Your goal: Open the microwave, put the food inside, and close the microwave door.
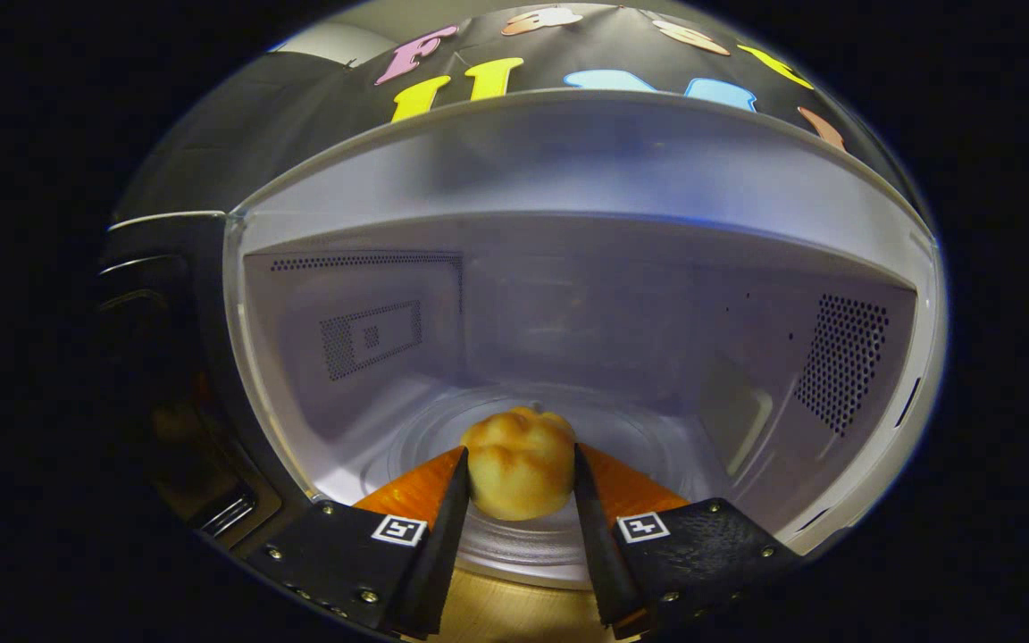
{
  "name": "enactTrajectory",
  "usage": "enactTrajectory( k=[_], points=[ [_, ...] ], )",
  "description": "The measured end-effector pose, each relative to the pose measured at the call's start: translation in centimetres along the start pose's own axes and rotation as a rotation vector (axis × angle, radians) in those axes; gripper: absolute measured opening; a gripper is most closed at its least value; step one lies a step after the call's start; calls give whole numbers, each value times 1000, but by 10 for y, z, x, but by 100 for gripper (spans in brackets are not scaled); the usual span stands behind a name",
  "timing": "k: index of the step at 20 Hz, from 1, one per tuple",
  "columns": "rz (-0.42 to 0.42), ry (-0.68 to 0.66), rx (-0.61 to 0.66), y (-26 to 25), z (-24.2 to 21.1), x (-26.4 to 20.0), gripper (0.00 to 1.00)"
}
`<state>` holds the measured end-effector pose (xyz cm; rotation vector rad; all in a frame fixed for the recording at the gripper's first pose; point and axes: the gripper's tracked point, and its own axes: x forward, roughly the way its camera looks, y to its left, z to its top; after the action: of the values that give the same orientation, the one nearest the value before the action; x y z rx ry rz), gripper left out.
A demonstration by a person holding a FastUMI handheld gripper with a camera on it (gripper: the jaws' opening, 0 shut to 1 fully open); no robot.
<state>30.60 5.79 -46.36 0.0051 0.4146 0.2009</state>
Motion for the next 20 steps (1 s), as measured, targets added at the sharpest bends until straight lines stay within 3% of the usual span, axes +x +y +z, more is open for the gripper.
enactTrajectory(
  k=[4, 17, 20],
  points=[
    [-21, 6, 4, 0, -6, 8, 66],
    [-66, 27, -52, -4, -16, 18, 95],
    [-63, 36, -26, -6, -15, 14, 96]
  ],
)
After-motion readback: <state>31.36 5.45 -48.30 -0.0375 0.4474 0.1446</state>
